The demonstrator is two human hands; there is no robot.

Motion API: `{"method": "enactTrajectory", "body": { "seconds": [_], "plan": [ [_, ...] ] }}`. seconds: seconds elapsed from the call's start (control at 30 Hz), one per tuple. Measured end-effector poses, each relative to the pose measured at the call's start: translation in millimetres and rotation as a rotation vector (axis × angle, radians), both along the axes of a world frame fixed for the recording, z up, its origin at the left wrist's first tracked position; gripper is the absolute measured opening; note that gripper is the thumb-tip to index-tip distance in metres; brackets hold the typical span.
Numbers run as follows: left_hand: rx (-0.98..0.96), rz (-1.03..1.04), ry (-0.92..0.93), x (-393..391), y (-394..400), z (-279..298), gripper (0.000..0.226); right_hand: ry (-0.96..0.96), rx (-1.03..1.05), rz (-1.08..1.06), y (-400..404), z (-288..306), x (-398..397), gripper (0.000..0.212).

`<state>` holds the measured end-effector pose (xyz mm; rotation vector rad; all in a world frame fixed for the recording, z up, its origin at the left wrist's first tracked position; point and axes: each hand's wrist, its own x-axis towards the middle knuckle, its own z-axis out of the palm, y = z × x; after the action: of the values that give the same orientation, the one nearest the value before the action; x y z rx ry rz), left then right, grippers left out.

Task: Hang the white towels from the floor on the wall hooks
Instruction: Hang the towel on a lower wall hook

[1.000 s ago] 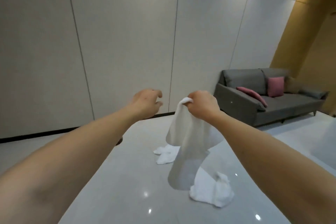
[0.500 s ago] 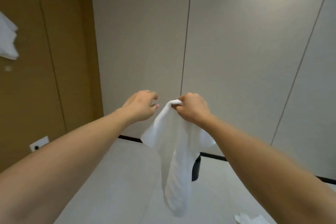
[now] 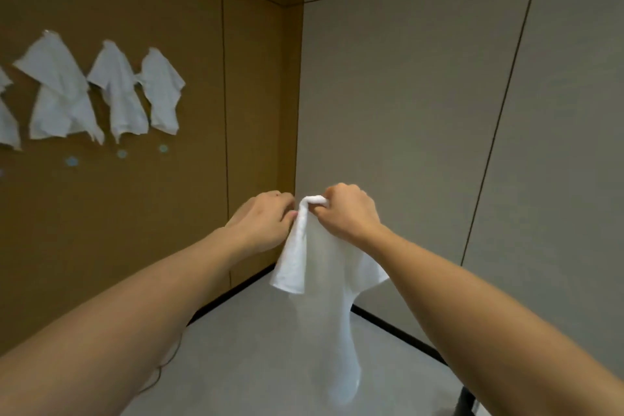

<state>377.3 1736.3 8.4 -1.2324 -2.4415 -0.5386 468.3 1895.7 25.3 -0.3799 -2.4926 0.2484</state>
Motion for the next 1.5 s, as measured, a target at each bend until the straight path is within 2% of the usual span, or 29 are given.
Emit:
{"method": "enactTrajectory", "body": {
  "seconds": [0.33, 0.47, 0.57, 0.67, 0.8, 0.93, 1.03, 1.13, 1.23, 1.3, 1.5],
  "plan": [
    [0.039, 0.115, 0.045, -243.0, -29.6, 23.4, 0.028, 0.008, -0.037, 0.081, -8.8, 14.5, -252.2, 0.04],
    [0.12, 0.124, -0.04, -319.5, -43.9, 36.6, 0.032, 0.021, -0.038, 0.128, -20.6, 22.9, -344.8, 0.039],
    [0.11, 0.1, -0.1, -367.5, -57.2, 35.3, 0.039, 0.009, -0.048, 0.181, -32.8, 24.3, -412.1, 0.036],
    [0.091, 0.147, -0.114, -419.3, -72.1, 28.1, 0.034, 0.006, -0.066, 0.268, -51.3, 19.4, -483.9, 0.037],
    [0.141, 0.309, -0.045, -491.8, -98.3, 11.4, 0.024, -0.014, -0.081, 0.414, -86.4, 6.1, -578.6, 0.038],
    [0.155, 0.47, 0.006, -555.7, -138.1, -6.2, 0.011, -0.054, -0.195, 0.615, -131.3, -9.1, -663.3, 0.046],
    [0.168, 0.601, 0.026, -591.6, -177.1, -16.9, 0.01, -0.145, -0.35, 0.862, -179.1, -21.3, -721.7, 0.047],
    [0.15, 0.718, 0.03, -617.6, -225.8, -29.9, 0.006, -0.213, -0.336, 1.017, -234.3, -34.3, -767.9, 0.045],
    [0.218, 0.826, -0.013, -630.3, -283.6, -43.4, 0.014, -0.257, -0.322, 1.155, -291.7, -45.8, -798.2, 0.046],
    [0.289, 0.904, -0.053, -633.8, -324.5, -50.3, 0.019, -0.312, -0.313, 1.227, -332.1, -52.2, -810.5, 0.048],
    [0.39, 1.079, -0.099, -649.3, -455.4, -69.5, 0.018, -0.361, -0.382, 1.31, -449.2, -70.6, -845.8, 0.032]
  ]
}}
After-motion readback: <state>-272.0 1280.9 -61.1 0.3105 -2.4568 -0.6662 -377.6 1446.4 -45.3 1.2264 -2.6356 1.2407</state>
